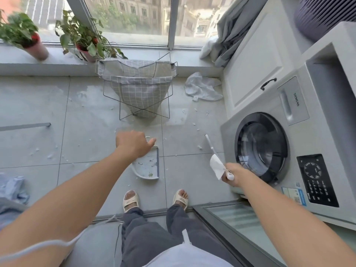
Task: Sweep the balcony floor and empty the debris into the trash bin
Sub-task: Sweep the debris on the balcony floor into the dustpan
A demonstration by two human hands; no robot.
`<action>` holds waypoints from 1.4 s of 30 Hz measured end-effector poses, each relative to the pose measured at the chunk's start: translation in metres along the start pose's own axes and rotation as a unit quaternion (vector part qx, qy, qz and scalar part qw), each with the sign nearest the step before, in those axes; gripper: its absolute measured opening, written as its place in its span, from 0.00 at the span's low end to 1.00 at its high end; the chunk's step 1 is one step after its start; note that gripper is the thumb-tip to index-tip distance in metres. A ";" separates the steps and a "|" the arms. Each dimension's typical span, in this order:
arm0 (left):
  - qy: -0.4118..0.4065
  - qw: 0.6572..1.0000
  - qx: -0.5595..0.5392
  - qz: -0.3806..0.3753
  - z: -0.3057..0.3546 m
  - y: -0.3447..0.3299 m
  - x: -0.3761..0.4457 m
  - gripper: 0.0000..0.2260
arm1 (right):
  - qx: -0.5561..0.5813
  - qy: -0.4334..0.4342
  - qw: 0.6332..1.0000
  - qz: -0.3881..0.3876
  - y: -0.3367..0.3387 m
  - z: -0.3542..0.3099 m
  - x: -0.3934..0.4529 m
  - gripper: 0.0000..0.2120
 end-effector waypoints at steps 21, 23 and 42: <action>-0.048 0.987 -0.016 -0.154 -0.004 0.001 0.028 0.25 | -0.002 -0.071 0.995 -0.077 -0.075 0.078 -0.047 0.08; -0.047 0.987 -0.019 -0.153 -0.006 0.001 0.029 0.26 | 0.034 -0.088 0.991 -0.096 -0.067 0.074 -0.049 0.07; -0.062 0.989 -0.017 -0.132 -0.016 -0.024 0.013 0.27 | 0.068 -0.131 0.981 -0.128 -0.111 0.128 -0.055 0.09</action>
Point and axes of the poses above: each hand's wrist, its own x-axis towards the middle knuckle, its own y-axis out of the back of the hand, z = x × y, the point moved 4 cm from there along x, towards the middle knuckle, and after that the axes turned 10 degrees about x, right-handed, at the moved point
